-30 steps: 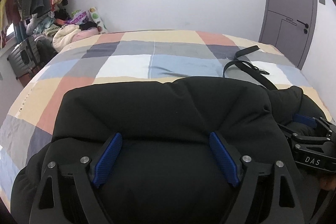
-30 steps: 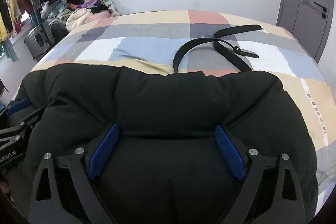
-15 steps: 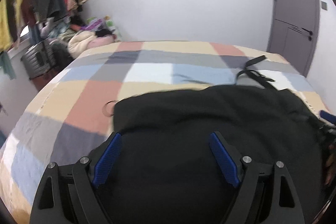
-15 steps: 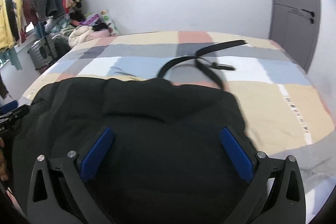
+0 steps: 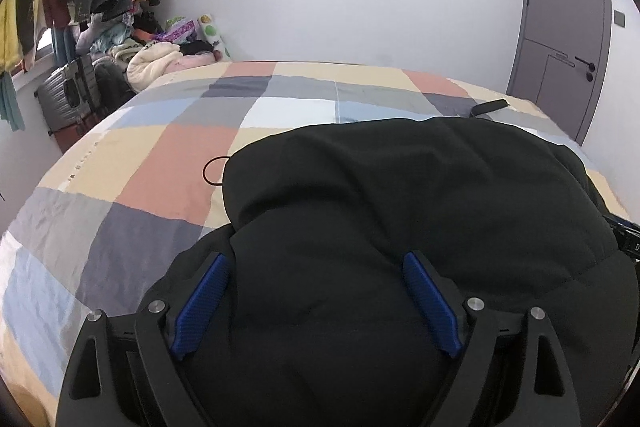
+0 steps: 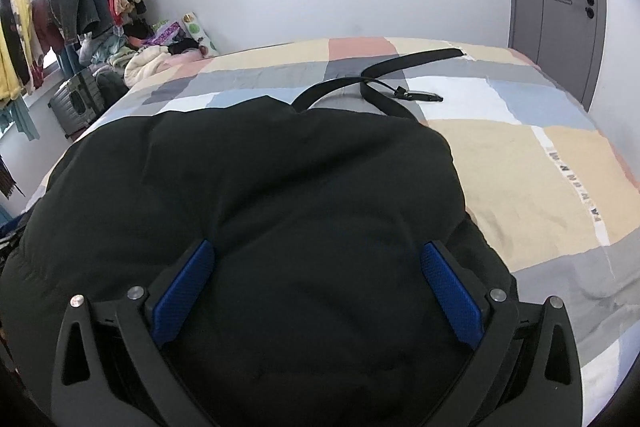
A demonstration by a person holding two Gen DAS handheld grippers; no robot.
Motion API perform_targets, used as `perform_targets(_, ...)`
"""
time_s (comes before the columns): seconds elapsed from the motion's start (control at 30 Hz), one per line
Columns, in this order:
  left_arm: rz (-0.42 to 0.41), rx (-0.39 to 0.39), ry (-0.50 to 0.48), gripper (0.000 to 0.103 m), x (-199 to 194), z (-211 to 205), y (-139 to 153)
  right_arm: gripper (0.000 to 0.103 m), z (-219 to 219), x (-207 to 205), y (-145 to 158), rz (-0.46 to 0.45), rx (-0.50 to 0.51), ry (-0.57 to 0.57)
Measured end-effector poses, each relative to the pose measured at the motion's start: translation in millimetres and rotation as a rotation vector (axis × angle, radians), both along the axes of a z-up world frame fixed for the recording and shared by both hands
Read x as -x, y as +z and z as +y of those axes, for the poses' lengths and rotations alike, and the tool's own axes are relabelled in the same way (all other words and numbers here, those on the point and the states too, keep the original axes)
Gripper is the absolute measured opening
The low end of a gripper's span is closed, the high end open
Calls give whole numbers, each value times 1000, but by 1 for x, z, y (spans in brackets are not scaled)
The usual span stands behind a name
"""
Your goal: Fold large clothes
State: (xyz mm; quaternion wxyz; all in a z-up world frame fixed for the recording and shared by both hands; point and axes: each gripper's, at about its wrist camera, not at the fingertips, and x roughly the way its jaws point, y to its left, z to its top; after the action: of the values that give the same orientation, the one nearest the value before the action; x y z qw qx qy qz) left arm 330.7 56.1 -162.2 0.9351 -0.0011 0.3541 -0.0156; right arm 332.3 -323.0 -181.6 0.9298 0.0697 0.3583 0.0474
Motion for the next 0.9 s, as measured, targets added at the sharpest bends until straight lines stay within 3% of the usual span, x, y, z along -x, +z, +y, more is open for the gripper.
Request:
perform_targets(0.27, -2, -21, 59, 89, 6, -6, 13, 103, 2, 11, 12, -21, 41, -60)
perform_targets(0.43, 29, -4, 67, 89, 21, -14, 41, 103, -4, 28, 37, -42, -49, -57)
perform_targets(0.5, -7, -33, 62, 89, 39, -25, 67, 103, -4, 37, 54, -68, -66, -64)
perform_targets(0.63, -92, -2, 28, 89, 72, -41, 125, 103, 3, 52, 110, -142, -58, -70)
perform_targets(0.83, -195, 46, -33, 90, 126, -53, 191, 103, 21, 115, 196, -296, -43, -29)
perform_targets(0.9, -245, 19, -34, 90, 149, -60, 210, 103, 28, 138, 214, -333, -40, -14)
